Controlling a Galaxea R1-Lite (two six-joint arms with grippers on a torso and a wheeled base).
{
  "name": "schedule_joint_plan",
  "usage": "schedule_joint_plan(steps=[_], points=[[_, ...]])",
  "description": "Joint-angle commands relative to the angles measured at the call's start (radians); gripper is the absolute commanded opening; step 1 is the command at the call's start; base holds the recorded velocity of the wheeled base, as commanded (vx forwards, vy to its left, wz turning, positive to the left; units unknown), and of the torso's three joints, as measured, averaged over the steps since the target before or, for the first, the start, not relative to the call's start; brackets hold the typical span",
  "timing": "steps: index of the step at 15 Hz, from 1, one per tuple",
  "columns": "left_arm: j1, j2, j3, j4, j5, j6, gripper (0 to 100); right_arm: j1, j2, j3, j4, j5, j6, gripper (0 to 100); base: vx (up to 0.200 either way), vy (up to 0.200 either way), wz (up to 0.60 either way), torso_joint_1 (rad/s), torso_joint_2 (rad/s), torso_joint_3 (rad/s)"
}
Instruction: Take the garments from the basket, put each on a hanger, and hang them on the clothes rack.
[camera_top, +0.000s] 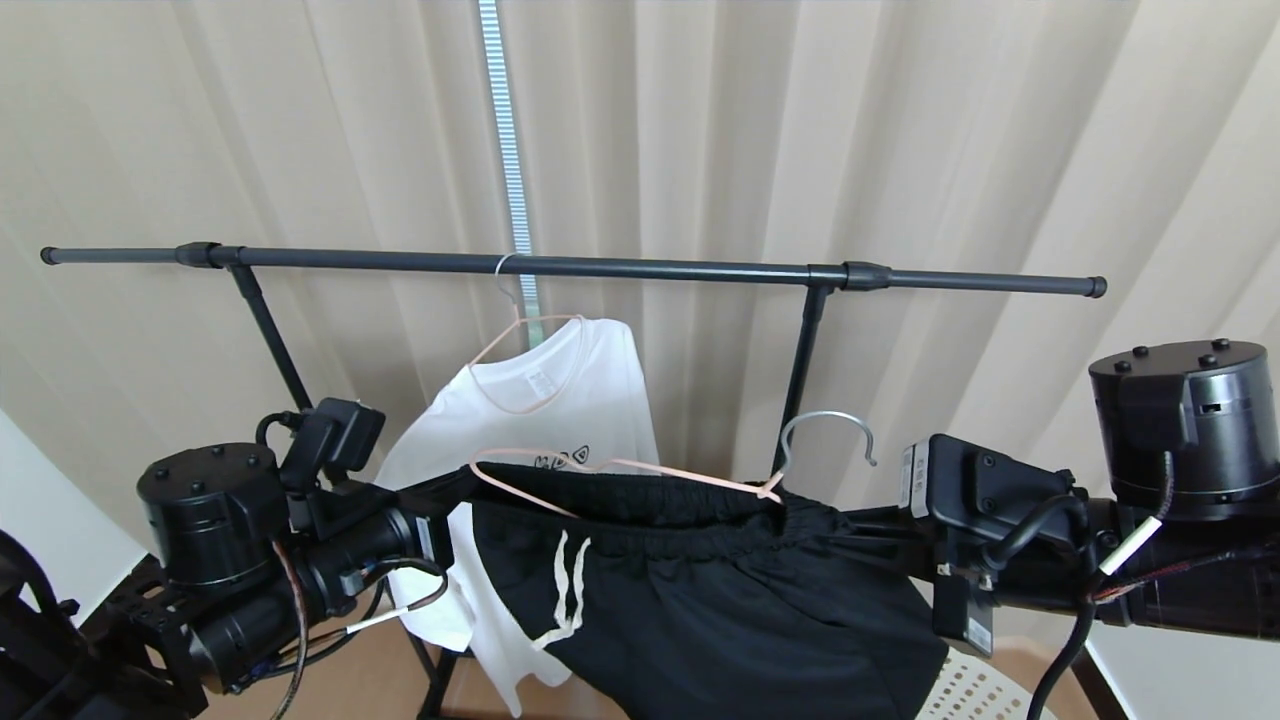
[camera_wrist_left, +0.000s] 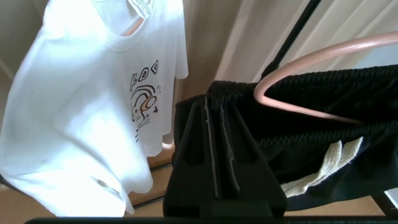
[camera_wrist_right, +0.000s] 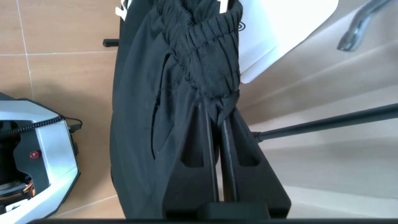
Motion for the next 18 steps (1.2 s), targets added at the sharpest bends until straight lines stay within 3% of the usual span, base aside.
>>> schedule_joint_plan(steps=[1,6,15,18], points=[[0.004,-0.025,-0.02,0.027,0.001,0.004,0,0.001,0.017,-0.001,0.0,0.0,-0.002,0,0.0,0.0,0.0,0.0,0.0,0.0],[0.004,-0.071,-0.078,0.149,0.001,0.007,0,0.001,0.027,0.002,0.0,-0.007,-0.022,0,0.0,0.0,0.0,0.0,0.0,0.0],[0.031,-0.094,-0.097,0.199,0.001,0.025,0,-0.006,0.051,-0.003,0.0,-0.02,-0.024,0,0.0,0.0,0.0,0.0,0.0,0.0],[0.045,-0.137,-0.111,0.267,0.001,0.048,0,-0.015,0.056,-0.003,0.0,-0.021,-0.024,0,0.0,0.0,0.0,0.0,0.0,0.0]])
